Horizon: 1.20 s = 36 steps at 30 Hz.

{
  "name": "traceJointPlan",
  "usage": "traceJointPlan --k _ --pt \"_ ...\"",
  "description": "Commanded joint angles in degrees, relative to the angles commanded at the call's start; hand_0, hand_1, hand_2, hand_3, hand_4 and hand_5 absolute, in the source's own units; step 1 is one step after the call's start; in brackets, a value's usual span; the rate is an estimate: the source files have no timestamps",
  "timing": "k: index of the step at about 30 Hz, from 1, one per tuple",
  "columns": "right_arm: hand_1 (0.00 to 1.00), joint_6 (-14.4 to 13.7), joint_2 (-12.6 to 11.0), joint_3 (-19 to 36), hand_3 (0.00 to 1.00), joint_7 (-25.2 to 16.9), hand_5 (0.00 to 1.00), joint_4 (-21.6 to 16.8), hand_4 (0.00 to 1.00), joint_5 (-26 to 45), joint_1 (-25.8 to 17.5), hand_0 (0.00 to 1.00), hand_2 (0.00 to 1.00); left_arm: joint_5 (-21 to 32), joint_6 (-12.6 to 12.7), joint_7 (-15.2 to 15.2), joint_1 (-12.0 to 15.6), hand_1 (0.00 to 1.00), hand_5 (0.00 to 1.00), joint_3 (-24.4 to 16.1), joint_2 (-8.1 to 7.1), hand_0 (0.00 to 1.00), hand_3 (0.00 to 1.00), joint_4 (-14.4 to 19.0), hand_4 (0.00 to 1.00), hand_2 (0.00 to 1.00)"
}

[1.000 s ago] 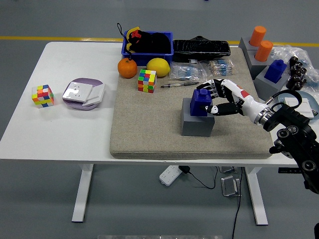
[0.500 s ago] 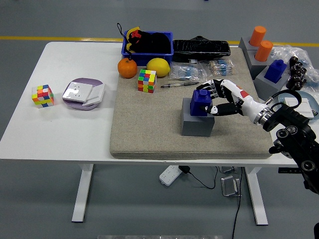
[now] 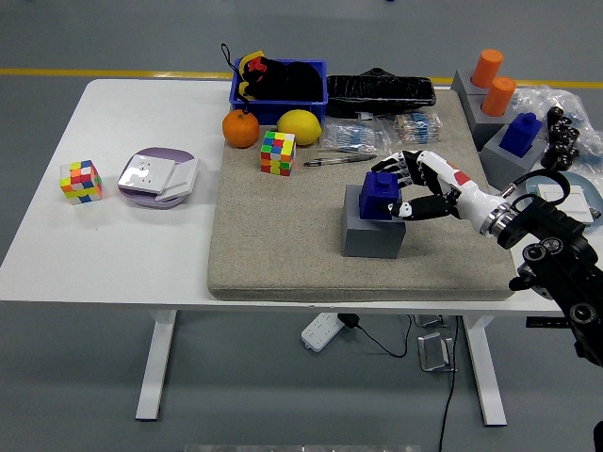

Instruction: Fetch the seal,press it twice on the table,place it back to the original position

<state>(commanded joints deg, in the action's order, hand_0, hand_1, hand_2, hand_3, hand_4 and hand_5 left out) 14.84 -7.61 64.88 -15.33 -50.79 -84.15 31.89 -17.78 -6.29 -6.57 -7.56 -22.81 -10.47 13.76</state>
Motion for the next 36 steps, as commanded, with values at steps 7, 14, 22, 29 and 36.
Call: traceJointPlan --k 7,14,22,29,36 --pt "0.773 0.08 0.00 -0.01 0.775 0.00 0.002 0.09 0.992 -0.09 0.01 0.769 0.766 0.07 -0.03 -0.03 0.05 0.817 0.416 0.10 0.06 0.816 0.837 -0.02 0.803 0.788" --pt "0.821 0.23 -0.03 -0.07 0.832 0.16 0.002 0.17 0.998 -0.06 0.05 0.816 0.812 0.04 -0.04 -0.02 -0.03 0.817 0.416 0.01 0.06 0.816 0.837 -0.01 0.802 0.788" --pt "0.881 0.45 -0.12 0.19 0.904 0.10 0.087 0.05 0.998 0.28 0.04 0.860 0.881 0.08 -0.06 -0.03 -0.03 0.817 0.416 0.08 0.06 0.816 0.837 -0.03 0.803 0.788" --pt "0.927 1.39 -0.71 1.24 0.964 0.56 0.160 -0.95 0.998 0.93 -0.32 0.927 0.927 0.06 -0.05 -0.01 -0.02 0.817 0.416 -0.04 0.09 0.816 0.837 -0.05 0.804 0.788" --pt "0.944 3.75 -1.80 4.75 0.985 2.26 0.233 -4.58 0.998 1.57 -2.14 0.957 0.949 -0.03 -0.07 0.01 -0.11 0.817 0.417 -0.31 0.17 0.816 0.837 -0.04 0.804 0.787"
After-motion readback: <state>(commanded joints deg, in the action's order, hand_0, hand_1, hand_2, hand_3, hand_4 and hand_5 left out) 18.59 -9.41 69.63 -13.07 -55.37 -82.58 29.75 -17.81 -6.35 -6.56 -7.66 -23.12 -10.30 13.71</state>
